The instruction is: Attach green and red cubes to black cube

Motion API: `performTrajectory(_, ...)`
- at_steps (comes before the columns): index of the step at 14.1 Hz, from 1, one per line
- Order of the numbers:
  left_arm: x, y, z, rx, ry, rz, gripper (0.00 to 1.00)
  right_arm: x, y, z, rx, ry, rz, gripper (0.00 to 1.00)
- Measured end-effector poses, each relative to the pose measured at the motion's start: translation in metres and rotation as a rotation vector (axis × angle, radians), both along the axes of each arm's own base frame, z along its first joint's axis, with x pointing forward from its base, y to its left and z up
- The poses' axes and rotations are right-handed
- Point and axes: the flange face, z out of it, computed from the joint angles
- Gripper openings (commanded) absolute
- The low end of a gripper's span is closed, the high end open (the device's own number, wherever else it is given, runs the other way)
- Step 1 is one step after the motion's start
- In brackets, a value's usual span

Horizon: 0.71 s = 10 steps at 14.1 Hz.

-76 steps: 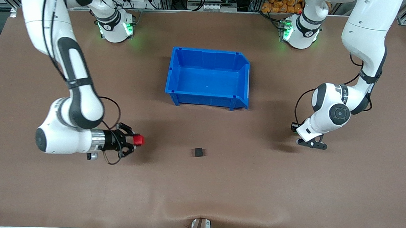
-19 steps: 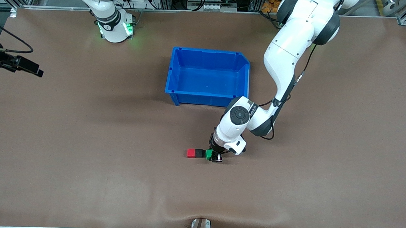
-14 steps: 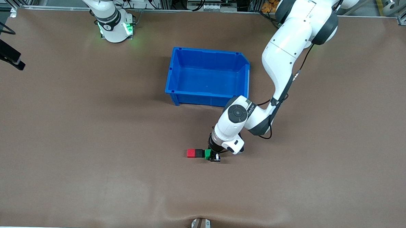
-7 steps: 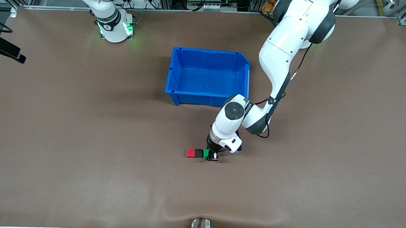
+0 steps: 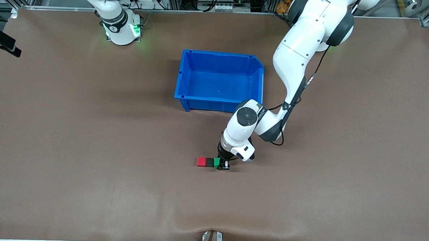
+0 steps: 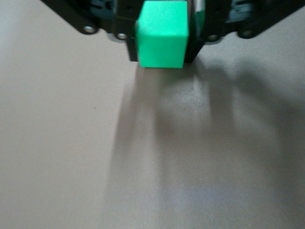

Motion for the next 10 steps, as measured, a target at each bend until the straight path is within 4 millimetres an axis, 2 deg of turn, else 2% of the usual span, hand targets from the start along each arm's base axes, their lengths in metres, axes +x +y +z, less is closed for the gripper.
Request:
performTrajectory(3,-0.004,-0.006,-0.003,0.01,-0.016,-0.038,1.0,-0.001,-0.007,-0.002,0.006,0.003,0.044,1.0)
performTrajectory(6,-0.003,-0.014,0.011,0.043,-0.072,-0.108,1.0,0.0,-0.005,-0.003,0.006,0.004,0.055,1.0)
performTrajectory(8,0.004,-0.012,0.034,0.069,-0.077,-0.115,1.0,0.0,-0.005,-0.003,0.006,0.004,0.053,1.0)
performTrajectory(10,0.02,0.004,0.075,0.108,-0.088,-0.099,1.0,0.0,-0.005,-0.003,0.006,0.001,0.054,1.0)
